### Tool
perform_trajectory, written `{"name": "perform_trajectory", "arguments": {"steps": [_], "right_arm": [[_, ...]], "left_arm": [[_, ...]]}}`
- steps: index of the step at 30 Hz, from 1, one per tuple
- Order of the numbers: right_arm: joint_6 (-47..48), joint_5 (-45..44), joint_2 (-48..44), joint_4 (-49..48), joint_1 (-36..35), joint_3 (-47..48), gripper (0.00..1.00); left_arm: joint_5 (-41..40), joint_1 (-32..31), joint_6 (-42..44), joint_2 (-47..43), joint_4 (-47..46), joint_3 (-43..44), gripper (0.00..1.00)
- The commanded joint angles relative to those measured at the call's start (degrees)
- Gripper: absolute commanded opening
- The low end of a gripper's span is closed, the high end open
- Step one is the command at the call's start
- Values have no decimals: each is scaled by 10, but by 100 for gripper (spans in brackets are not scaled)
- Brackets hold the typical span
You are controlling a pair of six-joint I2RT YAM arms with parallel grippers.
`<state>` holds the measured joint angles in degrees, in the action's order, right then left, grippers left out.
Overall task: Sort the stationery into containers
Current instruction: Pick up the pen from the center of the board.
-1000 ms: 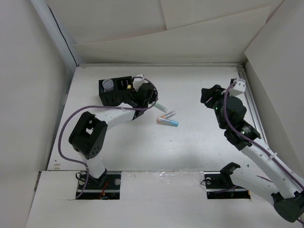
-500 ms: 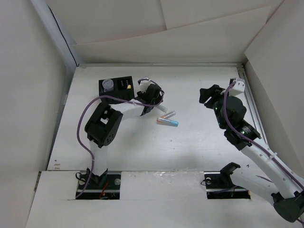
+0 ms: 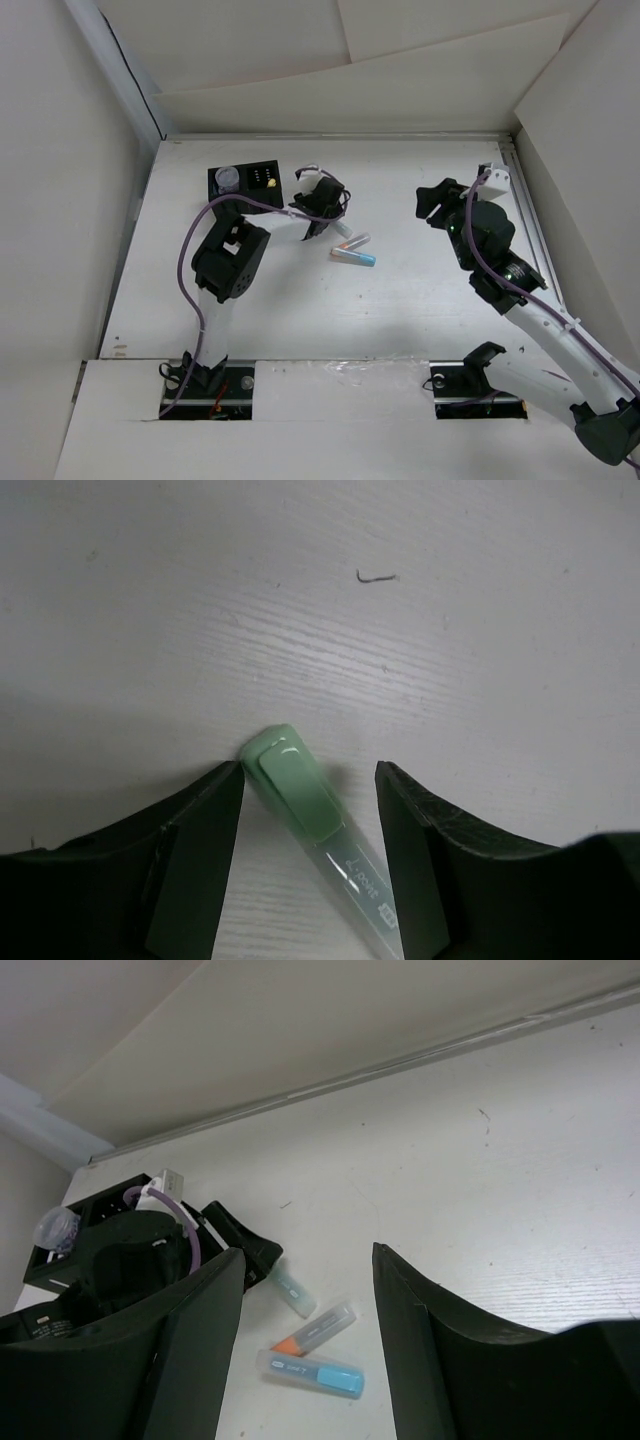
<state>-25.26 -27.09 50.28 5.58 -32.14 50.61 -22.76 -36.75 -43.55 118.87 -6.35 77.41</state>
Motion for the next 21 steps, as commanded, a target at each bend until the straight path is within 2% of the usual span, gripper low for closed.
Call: {"name": "perform_trajectory", "arguments": {"steps": [1,9,20,21], "right_arm": [[6,6,-4,-24,4,6,60],[6,6,-4,-24,4,6,61],[6,1,-4,-24,4,6,61],[6,1,-4,-24,4,6,61]], "left_arm": [[-5,-2,0,21,4,29,50],[-24,-2,16,58,18,85,36],[-46,-2,68,91,48,143,28],[-46,-7,74,96,53,143,25]]}}
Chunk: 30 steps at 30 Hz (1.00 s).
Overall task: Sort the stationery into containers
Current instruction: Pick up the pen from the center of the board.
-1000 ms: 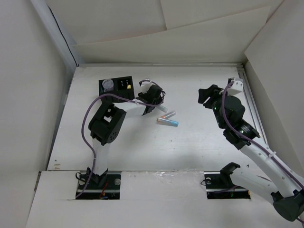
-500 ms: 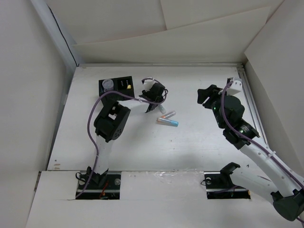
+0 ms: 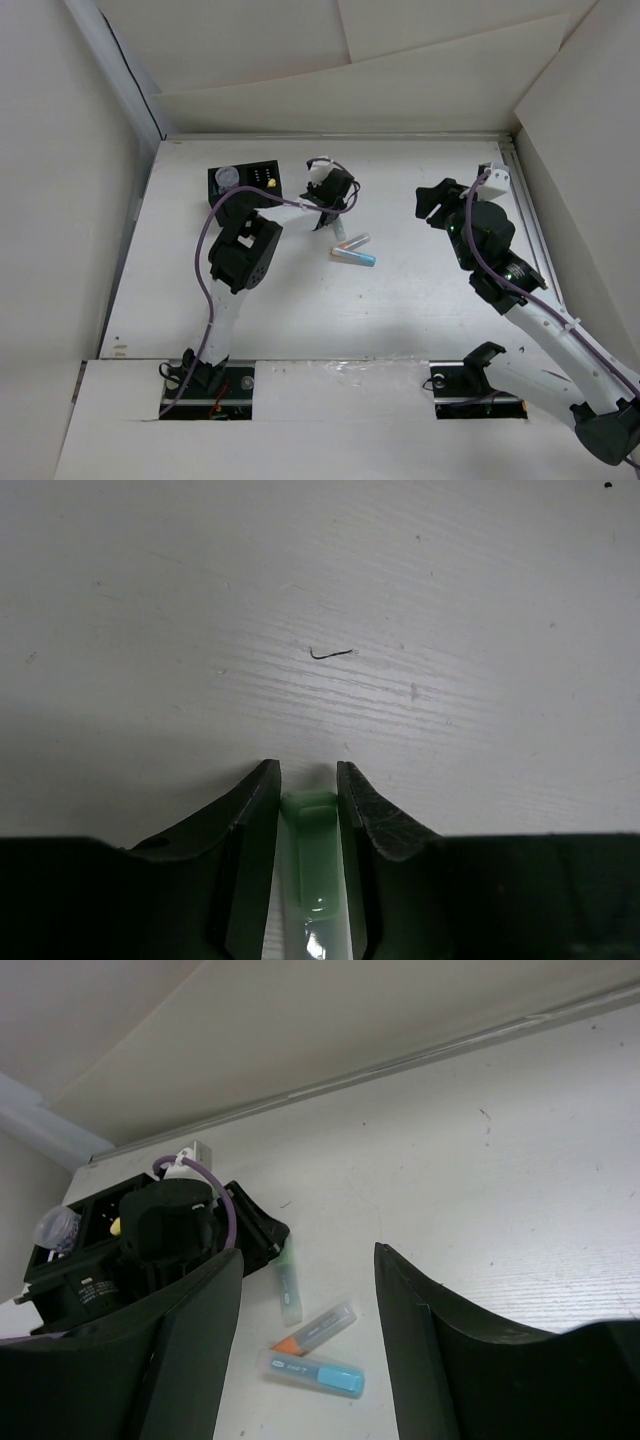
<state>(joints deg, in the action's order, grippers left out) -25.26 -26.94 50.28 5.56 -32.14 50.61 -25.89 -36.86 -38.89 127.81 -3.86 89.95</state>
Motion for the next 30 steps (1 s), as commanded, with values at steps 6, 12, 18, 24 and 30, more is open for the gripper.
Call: {"name": "perform_trajectory", "arguments": {"steps": [6,12,18,24,30], "right_arm": [[6,0,-9,-24,4,6,61],[6,0,-9,-24,4,6,61],[6,0,-20,-24,4,6,61],[6,-6,-20,-24,4,6,61],[6,-6,-20,-24,4,6,61]], "left_arm": [[-42,-16,59,7,60,36,38],[-55,-28,73,13,80,41,43],[-60,-28,73,18,85,51,18],[-60,-28,73,-10,54,51,9],[-55,-15,78,-62,54,108,8]]}}
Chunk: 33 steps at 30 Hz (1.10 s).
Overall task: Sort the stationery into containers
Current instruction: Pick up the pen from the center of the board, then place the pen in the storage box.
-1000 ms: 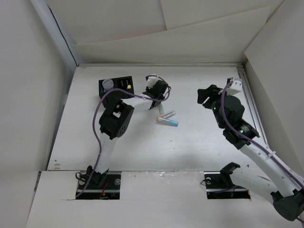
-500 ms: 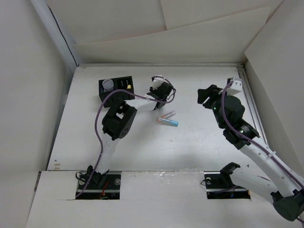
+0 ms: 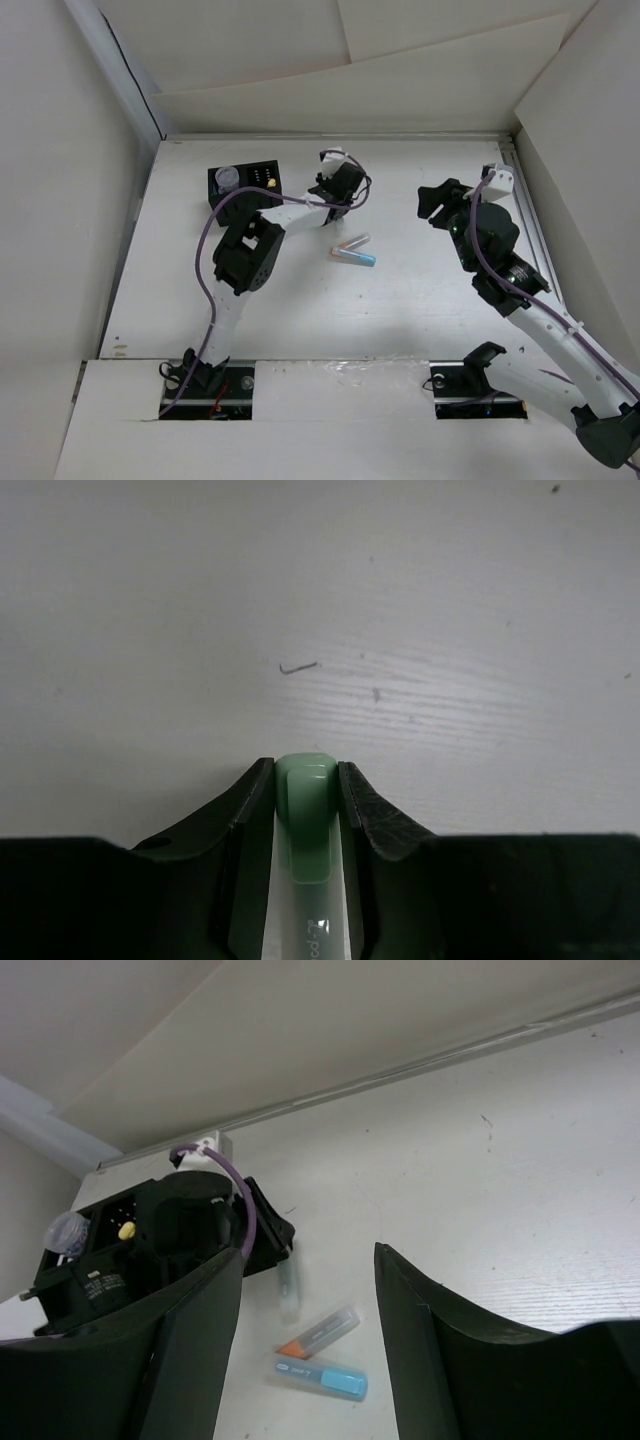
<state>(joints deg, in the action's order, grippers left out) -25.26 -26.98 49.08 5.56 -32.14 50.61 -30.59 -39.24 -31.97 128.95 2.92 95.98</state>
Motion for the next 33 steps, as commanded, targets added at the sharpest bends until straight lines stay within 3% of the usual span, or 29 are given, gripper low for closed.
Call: {"name": "perform_trajectory", "arguments": {"steps": [1,12,18,26,33], "right_arm": [[6,-5,-8,-24,4,6,61],[6,0,-8,-24,4,6,61],[6,0,-8,-24,4,6,61],[6,0,-8,-24,4,6,61],[6,0,-3,-24,4,6,61]], "left_arm": [[-8,17,9,-82,-13,48,8],[-34,122,37,-222,-13,49,9],[-90,196,74,-222,3,66,9],[-200,202,158,-186,-57,36,10],[-227,202,190,-150,-85,36,10]]}}
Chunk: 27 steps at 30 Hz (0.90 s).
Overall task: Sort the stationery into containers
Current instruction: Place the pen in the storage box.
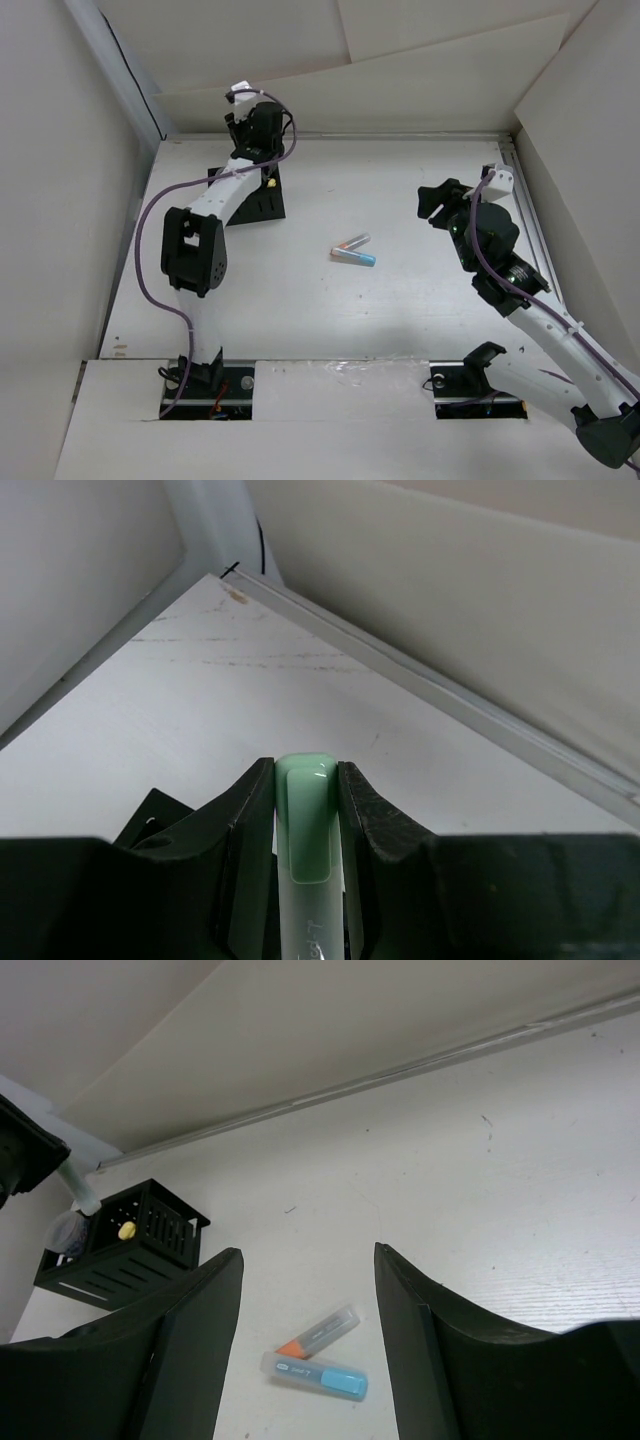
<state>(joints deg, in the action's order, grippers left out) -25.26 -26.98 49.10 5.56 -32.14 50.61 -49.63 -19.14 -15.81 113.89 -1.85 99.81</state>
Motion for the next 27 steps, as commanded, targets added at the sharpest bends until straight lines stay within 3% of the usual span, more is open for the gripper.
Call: {"name": "perform_trajectory", "arguments": {"steps": [1,14,22,27], "right_arm": [[6,0,-3,-24,4,6,61],[6,0,2,-24,4,6,61],[6,0,2,-24,4,6,61],[6,0,2,-24,4,6,61]], "left_arm": [[-36,1,38,0,-46,-8,10],[-74,1,72,8,-116,-66,10],[-102,-30,117,8,-185,-99,10],[-102,-30,105,3,-185,-120,17]]}}
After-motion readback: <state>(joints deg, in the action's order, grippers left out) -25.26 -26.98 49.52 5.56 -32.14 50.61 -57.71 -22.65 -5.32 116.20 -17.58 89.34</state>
